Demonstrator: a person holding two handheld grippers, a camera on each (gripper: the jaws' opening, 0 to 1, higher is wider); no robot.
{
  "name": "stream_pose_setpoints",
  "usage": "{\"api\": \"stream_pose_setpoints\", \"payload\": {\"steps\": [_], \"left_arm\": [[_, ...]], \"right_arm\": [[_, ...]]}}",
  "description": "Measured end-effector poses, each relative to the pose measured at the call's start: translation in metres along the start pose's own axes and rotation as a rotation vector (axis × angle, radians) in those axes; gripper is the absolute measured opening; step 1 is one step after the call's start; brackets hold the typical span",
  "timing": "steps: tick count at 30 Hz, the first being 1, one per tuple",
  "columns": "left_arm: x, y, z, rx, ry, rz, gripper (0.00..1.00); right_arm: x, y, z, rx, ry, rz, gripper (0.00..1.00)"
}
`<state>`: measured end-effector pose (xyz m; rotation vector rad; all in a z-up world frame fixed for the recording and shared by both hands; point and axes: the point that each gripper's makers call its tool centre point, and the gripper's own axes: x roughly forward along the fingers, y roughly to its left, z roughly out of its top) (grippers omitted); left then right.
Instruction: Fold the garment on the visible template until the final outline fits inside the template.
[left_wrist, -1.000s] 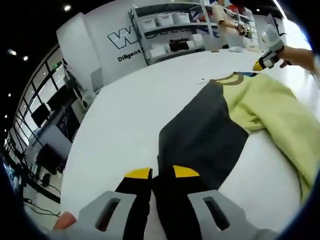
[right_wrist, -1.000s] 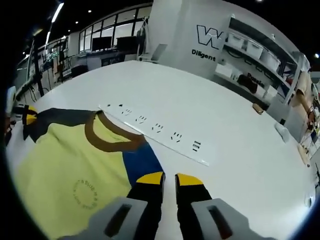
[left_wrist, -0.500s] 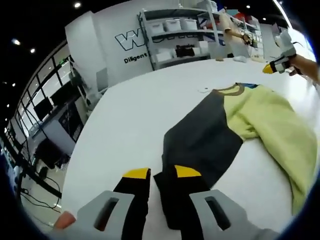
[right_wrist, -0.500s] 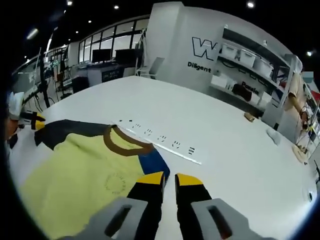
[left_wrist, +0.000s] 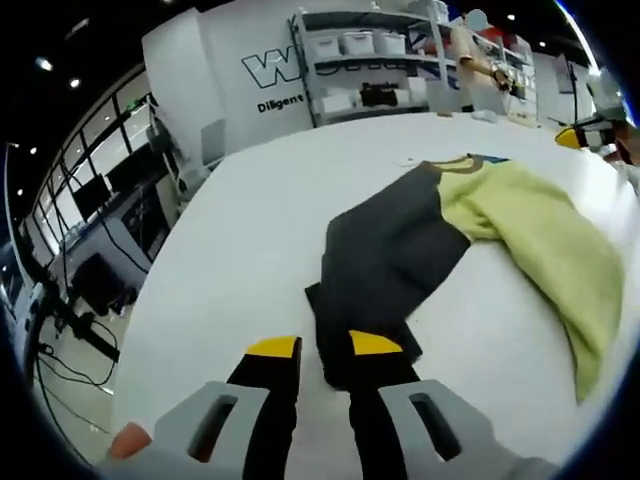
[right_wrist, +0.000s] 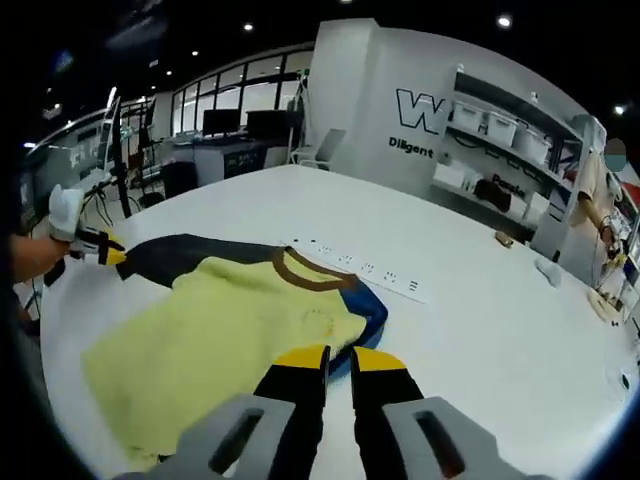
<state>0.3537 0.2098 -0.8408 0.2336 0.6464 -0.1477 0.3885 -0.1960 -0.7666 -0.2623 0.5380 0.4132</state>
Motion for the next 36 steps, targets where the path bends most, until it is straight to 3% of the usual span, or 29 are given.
{"api": "stream_pose_setpoints", "payload": {"steps": [3, 6, 9, 11, 14, 17, 21, 25, 36], "left_arm": [[-0.012, -0.006, 0.002, -0.031, -0.027, 0.001, 0.16], [-0.024, -0.025, 0.007, -0.062, -0.048, -0.038, 0.16], [-0.04, -0.057, 0.015, -0.06, -0.092, -0.099, 0.16], [-0.046, -0.072, 0.016, -0.056, -0.095, -0.131, 0.16], [-0.05, -0.091, 0.011, 0.014, -0.085, -0.165, 0.16], [-0.048, -0.084, 0.009, 0.021, -0.074, -0.149, 0.16], [-0.039, -0.059, 0.012, 0.069, -0.077, -0.088, 0.16], [-0.025, -0.039, 0.009, 0.07, -0.055, -0.046, 0.15], [-0.009, -0.018, 0.003, 0.073, -0.026, -0.018, 0.19]], "right_arm": [[-0.012, 0.015, -0.014, -0.005, 0.02, 0.017, 0.05], [-0.017, 0.027, -0.025, -0.005, 0.04, 0.04, 0.05], [-0.026, 0.048, -0.043, 0.002, 0.069, 0.068, 0.05], [-0.033, 0.065, -0.054, -0.001, 0.088, 0.1, 0.05], [-0.041, 0.091, -0.072, -0.041, 0.135, 0.158, 0.06], [-0.048, 0.103, -0.085, -0.056, 0.165, 0.184, 0.06], [-0.053, 0.116, -0.114, -0.09, 0.216, 0.232, 0.06], [-0.044, 0.124, -0.117, -0.183, 0.194, 0.259, 0.06], [-0.026, 0.131, -0.116, -0.246, 0.173, 0.301, 0.07]]}}
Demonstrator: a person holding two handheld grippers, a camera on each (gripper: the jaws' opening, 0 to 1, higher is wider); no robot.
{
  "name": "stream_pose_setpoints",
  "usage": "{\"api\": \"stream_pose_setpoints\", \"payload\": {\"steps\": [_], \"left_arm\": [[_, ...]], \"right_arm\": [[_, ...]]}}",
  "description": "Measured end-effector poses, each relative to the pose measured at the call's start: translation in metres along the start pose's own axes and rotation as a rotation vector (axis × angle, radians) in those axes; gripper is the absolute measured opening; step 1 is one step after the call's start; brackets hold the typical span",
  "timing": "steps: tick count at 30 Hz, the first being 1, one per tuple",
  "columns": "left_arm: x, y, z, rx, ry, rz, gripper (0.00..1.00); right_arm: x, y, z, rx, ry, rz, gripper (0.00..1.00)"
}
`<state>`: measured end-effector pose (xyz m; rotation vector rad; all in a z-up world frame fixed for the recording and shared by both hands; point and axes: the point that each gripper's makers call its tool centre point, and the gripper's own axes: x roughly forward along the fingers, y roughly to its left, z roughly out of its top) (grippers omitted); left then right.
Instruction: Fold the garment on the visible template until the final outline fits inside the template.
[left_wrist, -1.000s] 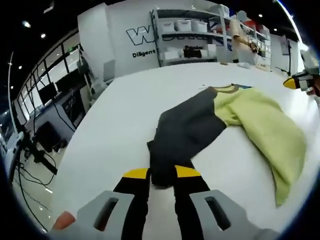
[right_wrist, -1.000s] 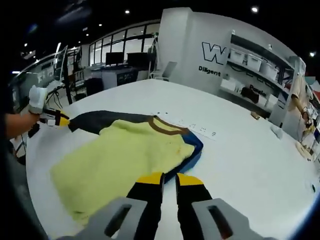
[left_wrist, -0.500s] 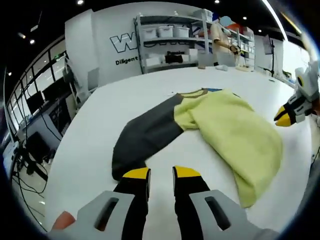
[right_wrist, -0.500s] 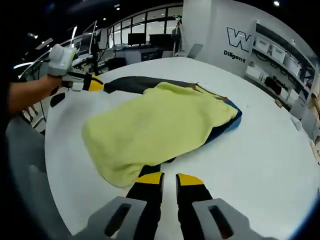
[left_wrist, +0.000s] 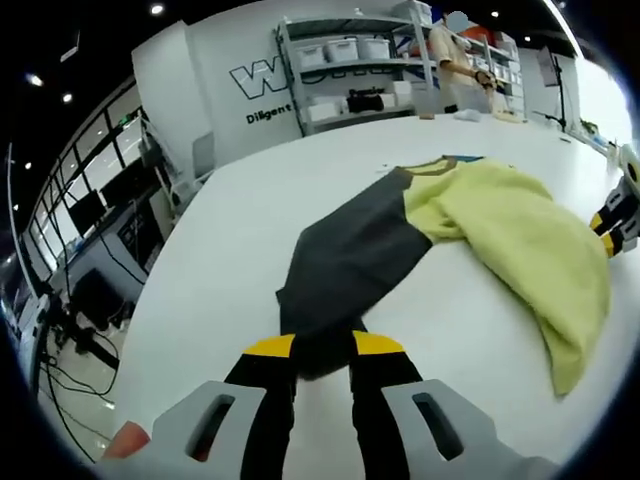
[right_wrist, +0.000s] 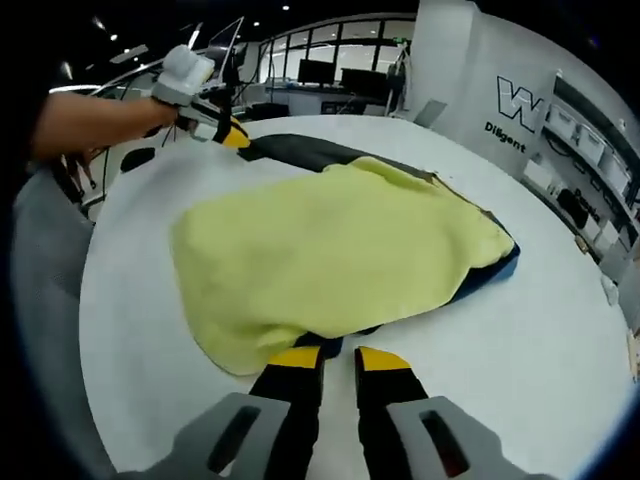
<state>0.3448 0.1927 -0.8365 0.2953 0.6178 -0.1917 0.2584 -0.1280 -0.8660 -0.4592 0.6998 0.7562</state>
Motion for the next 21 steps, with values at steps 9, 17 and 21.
{"api": "stream_pose_setpoints", "payload": {"steps": [9, 17, 21], "left_arm": [[0.012, 0.004, -0.007, -0.027, 0.016, -0.007, 0.2], [0.018, 0.017, -0.013, -0.066, 0.021, 0.035, 0.28], [0.019, 0.016, -0.012, -0.072, 0.016, 0.023, 0.19]], "right_arm": [[0.004, 0.003, 0.003, -0.007, -0.016, 0.02, 0.0], [0.004, 0.002, 0.003, 0.007, -0.023, 0.019, 0.0], [0.004, 0.002, 0.003, 0.006, -0.023, 0.016, 0.0]]}}
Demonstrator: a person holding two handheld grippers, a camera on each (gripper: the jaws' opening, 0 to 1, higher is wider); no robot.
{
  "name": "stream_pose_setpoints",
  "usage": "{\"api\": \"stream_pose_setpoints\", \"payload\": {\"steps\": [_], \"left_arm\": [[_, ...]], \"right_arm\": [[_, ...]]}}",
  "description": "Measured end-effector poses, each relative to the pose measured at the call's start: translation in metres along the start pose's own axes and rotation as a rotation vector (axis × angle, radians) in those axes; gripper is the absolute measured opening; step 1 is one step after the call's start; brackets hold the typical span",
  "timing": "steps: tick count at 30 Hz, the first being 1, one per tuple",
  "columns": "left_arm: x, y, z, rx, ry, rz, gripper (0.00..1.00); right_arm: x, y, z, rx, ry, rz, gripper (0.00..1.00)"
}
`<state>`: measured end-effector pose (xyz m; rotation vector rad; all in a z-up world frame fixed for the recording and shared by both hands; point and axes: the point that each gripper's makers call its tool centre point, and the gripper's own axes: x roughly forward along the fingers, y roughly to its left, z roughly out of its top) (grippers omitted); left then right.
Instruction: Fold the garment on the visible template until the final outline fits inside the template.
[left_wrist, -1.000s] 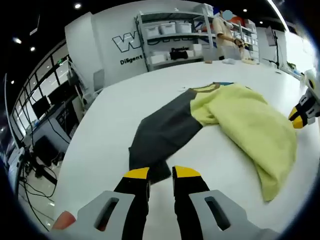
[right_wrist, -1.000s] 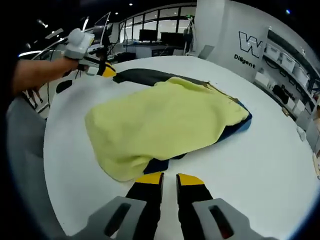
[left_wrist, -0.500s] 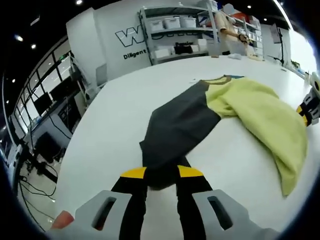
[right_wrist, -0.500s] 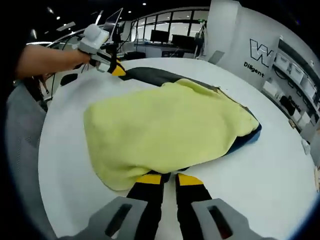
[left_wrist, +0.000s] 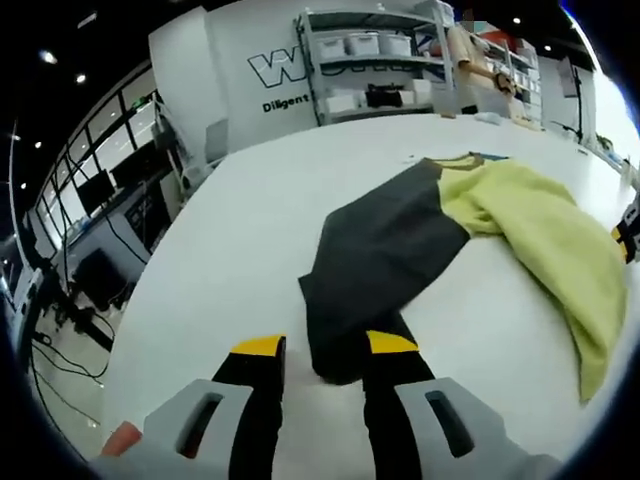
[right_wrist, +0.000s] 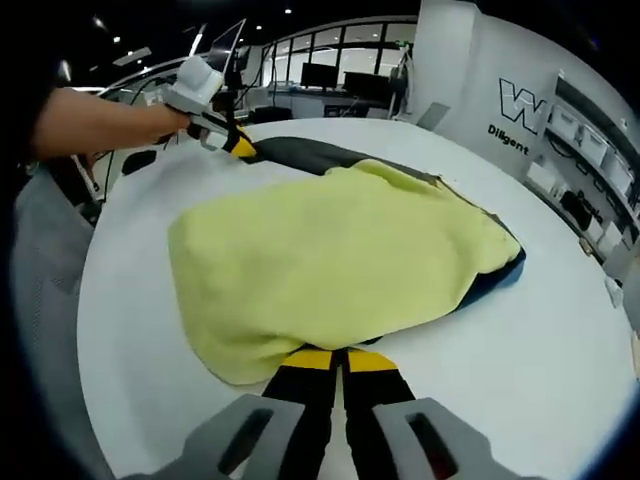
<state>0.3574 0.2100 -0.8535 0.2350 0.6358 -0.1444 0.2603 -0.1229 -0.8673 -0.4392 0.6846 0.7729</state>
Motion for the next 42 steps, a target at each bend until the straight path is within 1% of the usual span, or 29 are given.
{"api": "stream_pose_setpoints", "payload": {"steps": [2, 4, 5, 10, 15, 20, 22, 23, 25, 26, 29, 30, 31, 32, 33, 34, 36, 37, 38, 40, 42], "left_arm": [[0.0, -0.004, 0.0, 0.01, 0.005, -0.025, 0.06], [0.001, -0.005, 0.0, 0.018, 0.006, -0.024, 0.04], [0.001, -0.006, 0.0, 0.023, 0.008, -0.024, 0.01], [0.001, -0.005, 0.0, 0.037, 0.019, -0.024, 0.0], [0.002, -0.005, -0.001, 0.065, 0.035, -0.02, 0.0], [0.002, -0.002, -0.001, 0.089, 0.043, -0.011, 0.0], [0.003, -0.002, -0.001, 0.091, 0.045, -0.011, 0.0], [0.003, -0.001, -0.001, 0.098, 0.047, -0.006, 0.0], [0.004, 0.0, -0.001, 0.098, 0.048, -0.006, 0.0], [0.004, 0.001, -0.001, 0.101, 0.049, -0.003, 0.0], [0.004, 0.002, -0.001, 0.104, 0.05, 0.001, 0.0], [0.005, 0.003, -0.001, 0.103, 0.051, 0.003, 0.0], [0.005, 0.003, -0.001, 0.103, 0.052, 0.006, 0.0], [0.005, 0.003, -0.001, 0.101, 0.053, 0.006, 0.0], [0.005, 0.004, -0.001, 0.102, 0.055, 0.008, 0.0], [0.005, 0.004, -0.001, 0.108, 0.057, 0.01, 0.0], [0.005, 0.004, -0.001, 0.112, 0.059, 0.009, 0.0], [0.006, 0.005, -0.001, 0.115, 0.06, 0.01, 0.0], [0.006, 0.006, -0.001, 0.116, 0.061, 0.012, 0.0], [0.006, 0.008, -0.001, 0.115, 0.062, 0.016, 0.0], [0.006, 0.009, -0.001, 0.117, 0.063, 0.018, 0.0]], "right_arm": [[0.0, 0.0, 0.0, -0.001, 0.002, 0.0, 0.0], [-0.001, 0.0, 0.0, 0.0, 0.001, 0.0, 0.0], [-0.001, 0.0, 0.0, 0.002, 0.001, -0.001, 0.0], [-0.004, -0.002, 0.001, 0.0, -0.004, -0.003, 0.0], [-0.01, -0.01, 0.0, 0.005, -0.002, -0.02, 0.0], [-0.019, -0.026, -0.007, 0.033, 0.003, -0.06, 0.0], [-0.023, -0.032, -0.011, 0.054, 0.004, -0.079, 0.0], [-0.027, -0.039, -0.013, 0.074, -0.001, -0.104, 0.0], [-0.032, -0.044, -0.013, 0.1, -0.008, -0.121, 0.0], [-0.035, -0.041, -0.01, 0.09, -0.017, -0.115, 0.0], [-0.035, -0.035, -0.001, 0.019, -0.022, -0.098, 0.0], [-0.036, -0.035, 0.0, -0.004, -0.008, -0.112, 0.0], [-0.041, -0.055, -0.003, 0.016, 0.006, -0.208, 0.0], [-0.045, -0.066, -0.004, 0.051, 0.003, -0.248, 0.0], [-0.046, -0.068, -0.003, 0.066, -0.006, -0.247, 0.0], [-0.046, -0.07, 0.0, 0.109, -0.031, -0.226, 0.0], [-0.047, -0.071, 0.001, 0.09, -0.023, -0.218, 0.0], [-0.048, -0.073, -0.001, 0.068, -0.007, -0.234, 0.0], [-0.053, -0.079, -0.001, 0.066, -0.005, -0.262, 0.0], [-0.061, -0.088, -0.001, 0.107, -0.016, -0.29, 0.0], [-0.066, -0.095, -0.005, 0.112, -0.011, -0.305, 0.0]]}}
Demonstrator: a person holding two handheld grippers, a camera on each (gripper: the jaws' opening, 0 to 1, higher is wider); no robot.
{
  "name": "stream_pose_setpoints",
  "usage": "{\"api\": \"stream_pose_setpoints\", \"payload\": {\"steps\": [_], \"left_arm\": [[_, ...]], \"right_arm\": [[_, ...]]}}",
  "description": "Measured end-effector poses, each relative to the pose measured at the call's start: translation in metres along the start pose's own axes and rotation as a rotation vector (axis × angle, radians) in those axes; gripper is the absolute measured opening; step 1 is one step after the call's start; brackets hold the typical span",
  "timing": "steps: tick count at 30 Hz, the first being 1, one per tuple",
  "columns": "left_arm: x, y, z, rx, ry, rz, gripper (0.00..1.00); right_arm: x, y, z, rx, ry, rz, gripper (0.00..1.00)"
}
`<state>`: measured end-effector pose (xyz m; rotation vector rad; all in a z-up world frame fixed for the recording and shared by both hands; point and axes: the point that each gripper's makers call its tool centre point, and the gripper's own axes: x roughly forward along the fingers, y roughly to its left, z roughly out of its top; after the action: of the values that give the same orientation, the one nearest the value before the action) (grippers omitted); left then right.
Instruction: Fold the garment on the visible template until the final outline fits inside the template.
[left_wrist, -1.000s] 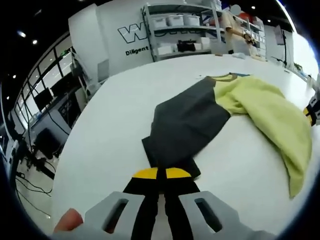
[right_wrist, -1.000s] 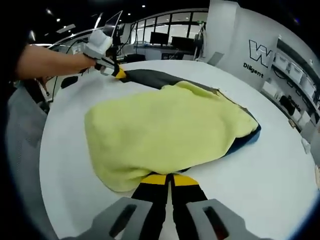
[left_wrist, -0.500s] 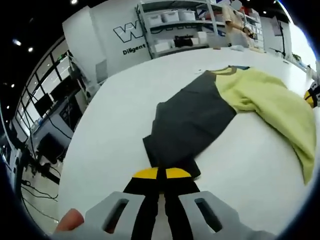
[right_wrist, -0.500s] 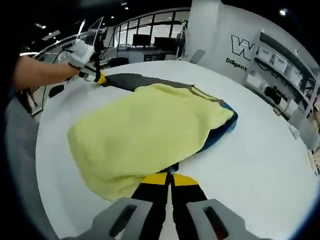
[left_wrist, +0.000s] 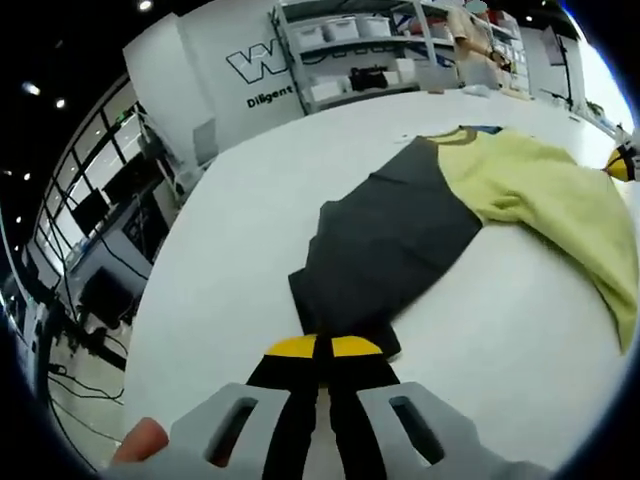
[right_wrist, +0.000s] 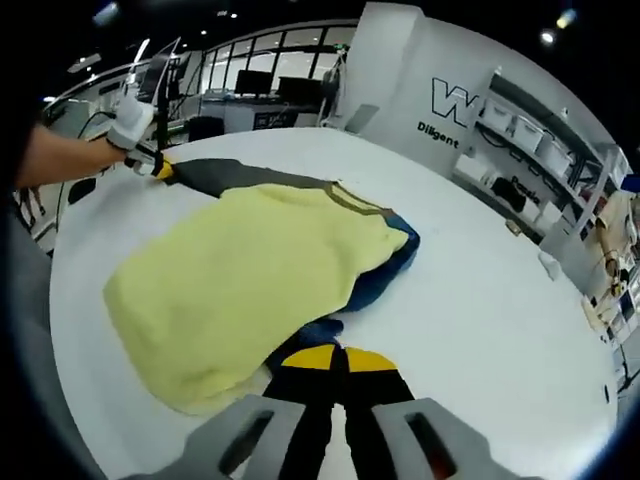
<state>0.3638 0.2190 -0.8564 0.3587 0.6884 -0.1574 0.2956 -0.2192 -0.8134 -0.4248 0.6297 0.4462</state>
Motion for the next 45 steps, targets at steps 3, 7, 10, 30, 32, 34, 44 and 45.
{"api": "stream_pose_setpoints", "payload": {"steps": [3, 7, 10, 30, 32, 34, 44, 45], "left_arm": [[0.0, 0.002, -0.001, 0.005, 0.003, 0.005, 0.0], [0.001, 0.008, -0.002, 0.016, 0.009, 0.012, 0.0], [0.001, 0.011, -0.002, 0.017, 0.013, 0.014, 0.0], [0.006, 0.025, -0.002, 0.049, 0.019, 0.024, 0.0], [0.006, 0.025, -0.002, 0.054, 0.018, 0.024, 0.0], [0.007, 0.026, -0.001, 0.061, 0.017, 0.022, 0.0], [0.011, 0.028, 0.002, 0.077, 0.006, 0.015, 0.0], [0.013, 0.029, 0.003, 0.084, 0.004, 0.012, 0.0]], "right_arm": [[-0.003, -0.013, -0.006, 0.02, 0.007, -0.027, 0.0], [-0.009, -0.035, -0.016, 0.059, 0.017, -0.072, 0.0], [-0.012, -0.043, -0.02, 0.078, 0.018, -0.088, 0.0], [-0.027, -0.104, -0.071, 0.199, 0.081, -0.209, 0.0], [-0.027, -0.108, -0.074, 0.207, 0.084, -0.216, 0.0], [-0.029, -0.113, -0.08, 0.225, 0.092, -0.232, 0.0], [-0.028, -0.13, -0.106, 0.245, 0.139, -0.275, 0.0], [-0.029, -0.137, -0.115, 0.254, 0.156, -0.296, 0.0]]}}
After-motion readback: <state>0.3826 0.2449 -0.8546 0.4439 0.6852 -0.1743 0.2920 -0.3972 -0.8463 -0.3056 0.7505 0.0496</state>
